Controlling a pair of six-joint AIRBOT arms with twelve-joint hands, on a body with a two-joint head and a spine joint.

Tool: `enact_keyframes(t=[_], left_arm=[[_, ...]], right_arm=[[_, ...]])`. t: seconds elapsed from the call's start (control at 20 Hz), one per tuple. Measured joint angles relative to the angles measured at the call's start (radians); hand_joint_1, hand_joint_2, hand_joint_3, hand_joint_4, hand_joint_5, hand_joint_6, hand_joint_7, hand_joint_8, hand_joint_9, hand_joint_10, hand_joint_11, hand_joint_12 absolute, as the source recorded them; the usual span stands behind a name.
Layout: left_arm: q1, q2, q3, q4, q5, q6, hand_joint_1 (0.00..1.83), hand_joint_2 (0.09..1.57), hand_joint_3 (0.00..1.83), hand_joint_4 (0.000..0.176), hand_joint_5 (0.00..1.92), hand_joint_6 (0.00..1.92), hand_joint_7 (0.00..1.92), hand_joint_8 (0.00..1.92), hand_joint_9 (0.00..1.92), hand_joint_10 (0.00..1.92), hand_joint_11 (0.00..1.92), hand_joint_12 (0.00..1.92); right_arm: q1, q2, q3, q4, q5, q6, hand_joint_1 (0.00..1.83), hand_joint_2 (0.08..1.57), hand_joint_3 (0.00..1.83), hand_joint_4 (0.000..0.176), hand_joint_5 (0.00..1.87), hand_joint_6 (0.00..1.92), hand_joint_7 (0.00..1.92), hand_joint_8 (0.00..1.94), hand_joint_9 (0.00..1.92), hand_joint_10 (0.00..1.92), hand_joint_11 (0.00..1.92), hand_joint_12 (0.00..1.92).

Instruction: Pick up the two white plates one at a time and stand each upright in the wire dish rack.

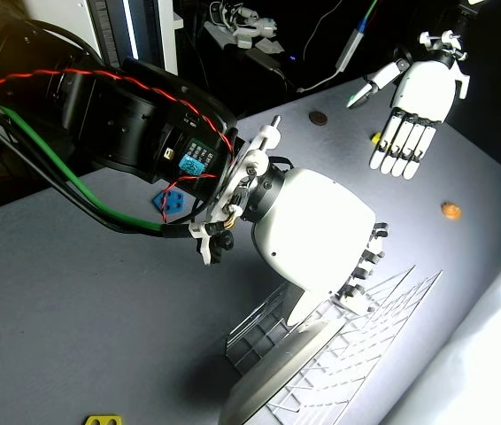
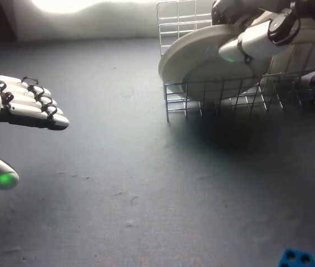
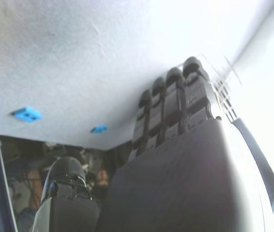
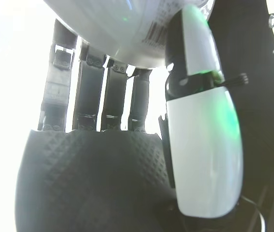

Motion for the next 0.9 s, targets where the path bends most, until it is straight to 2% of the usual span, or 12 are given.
enact_keyframes(t=[0.05,0.15,0.5,0.7,0.85,0.9], left_arm=[[0.000,0.000,0.000,0.000,0.000,0.000,0.00,1.08,0.00,0.000,0.07,0.00,0.08,0.00,0.03,0.00,0.00,0.00],[0.000,0.001,-0.006,0.003,0.003,0.001,0.00,1.08,0.00,0.000,0.06,0.00,0.08,0.00,0.04,0.00,0.00,0.00],[0.000,0.002,-0.011,0.010,0.000,0.000,0.00,1.08,0.00,0.000,0.09,0.00,0.10,0.00,0.05,0.00,0.00,0.00],[0.000,0.002,-0.011,0.010,0.000,0.000,0.00,1.08,0.00,0.000,0.08,0.00,0.09,0.01,0.05,0.01,0.00,0.00],[-0.024,0.002,-0.010,0.027,-0.003,0.000,0.00,1.08,0.00,0.000,0.07,0.00,0.08,0.00,0.04,0.00,0.00,0.00],[-0.035,0.002,-0.010,0.034,-0.005,0.000,0.00,1.08,0.00,0.000,0.08,0.01,0.09,0.00,0.05,0.00,0.00,0.00]], right_arm=[[0.000,0.000,0.000,-0.005,0.002,0.002,0.88,1.19,0.00,0.000,0.78,0.16,0.87,0.00,0.78,0.01,0.23,1.08],[0.000,0.000,0.000,-0.031,0.003,0.010,0.80,1.19,0.01,0.000,0.80,0.04,0.85,0.00,0.76,0.00,0.22,1.08],[0.002,0.000,0.000,-0.049,0.013,0.017,0.82,1.14,0.00,0.000,0.77,0.00,0.81,0.00,0.73,0.00,0.21,1.05],[0.047,0.018,-0.010,-0.064,0.043,0.035,0.83,1.12,0.00,0.000,0.73,0.00,0.78,0.00,0.72,0.00,0.24,1.00],[0.054,0.064,-0.073,-0.293,0.133,0.149,0.83,1.13,0.00,0.000,0.71,0.00,0.75,0.00,0.71,0.00,0.25,0.97],[0.054,0.072,-0.092,-0.329,0.154,0.158,0.83,1.13,0.00,0.000,0.70,0.00,0.75,0.00,0.70,0.00,0.25,0.96]])
